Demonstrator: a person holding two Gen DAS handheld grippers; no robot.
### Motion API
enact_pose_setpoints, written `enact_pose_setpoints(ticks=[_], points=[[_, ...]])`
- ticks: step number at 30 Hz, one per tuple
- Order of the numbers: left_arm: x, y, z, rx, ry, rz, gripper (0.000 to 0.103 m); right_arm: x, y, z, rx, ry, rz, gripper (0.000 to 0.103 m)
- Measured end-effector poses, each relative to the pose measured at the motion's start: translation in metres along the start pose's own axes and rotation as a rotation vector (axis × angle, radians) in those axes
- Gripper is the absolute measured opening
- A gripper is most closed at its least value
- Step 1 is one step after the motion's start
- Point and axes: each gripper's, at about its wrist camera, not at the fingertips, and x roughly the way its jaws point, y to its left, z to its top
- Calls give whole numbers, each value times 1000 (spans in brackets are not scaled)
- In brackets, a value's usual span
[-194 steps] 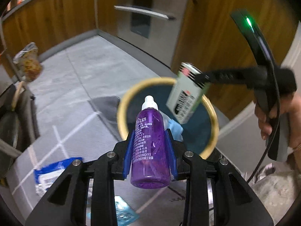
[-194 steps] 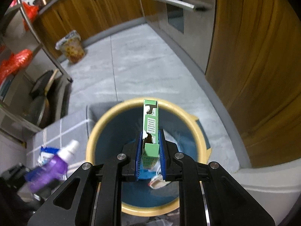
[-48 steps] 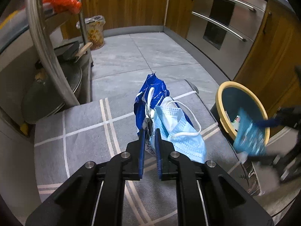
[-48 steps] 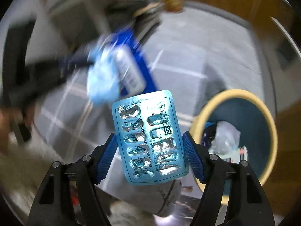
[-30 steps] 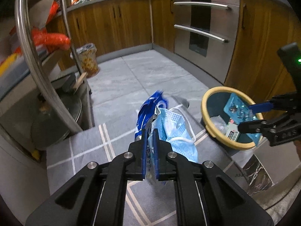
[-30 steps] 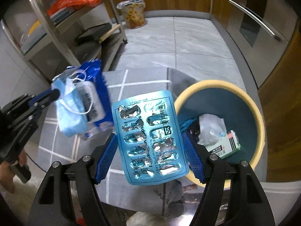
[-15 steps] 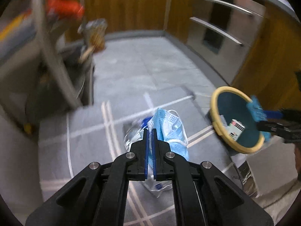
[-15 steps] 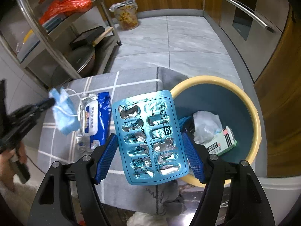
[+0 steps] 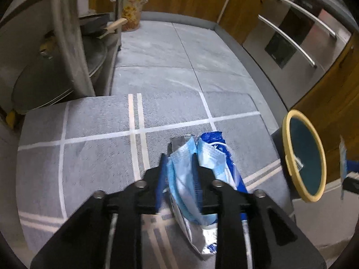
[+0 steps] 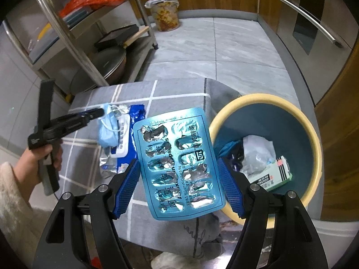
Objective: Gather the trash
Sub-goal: 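Lift the wipe pack and mask with the left tool while the right tool holds the pill tray, then carry the wipe pack, mask and pill tray over the yellow-rimmed bin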
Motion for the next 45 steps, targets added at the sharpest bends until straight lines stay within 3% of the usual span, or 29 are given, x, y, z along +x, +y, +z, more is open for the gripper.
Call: enact_pose_setpoints(ticks=[2, 4, 10, 15, 17, 20, 25, 33, 41, 45], points=[[6, 0, 2, 19, 6, 16, 49, 3, 1, 3, -7, 3, 5, 72], [9, 2, 5, 19, -2, 16, 57, 5, 2, 5, -13, 6, 9, 72], [29, 8, 8, -11, 53, -66, 59, 10, 4, 13, -27, 5, 19, 72], [44, 14, 6, -79, 95, -138, 46, 15, 6, 18, -30, 13, 19, 72], [47, 19, 5, -104, 102, -143, 18, 15, 6, 18, -31, 13, 20, 72], [49, 20, 7, -107, 112, -151, 12, 16, 7, 18, -36, 14, 17, 72], [34, 3, 8, -15, 74, -89, 10, 14, 7, 17, -35, 10, 7, 72], [-32, -61, 20, 228, -80, -40, 9, 4, 0, 15, -35, -33, -46, 72], [-83, -100, 13, 373, -182, 13, 8, 2, -8, 14, -14, -43, -59, 72], [-101, -108, 14, 396, -225, 29, 8, 0, -7, 15, -16, -51, -63, 72]])
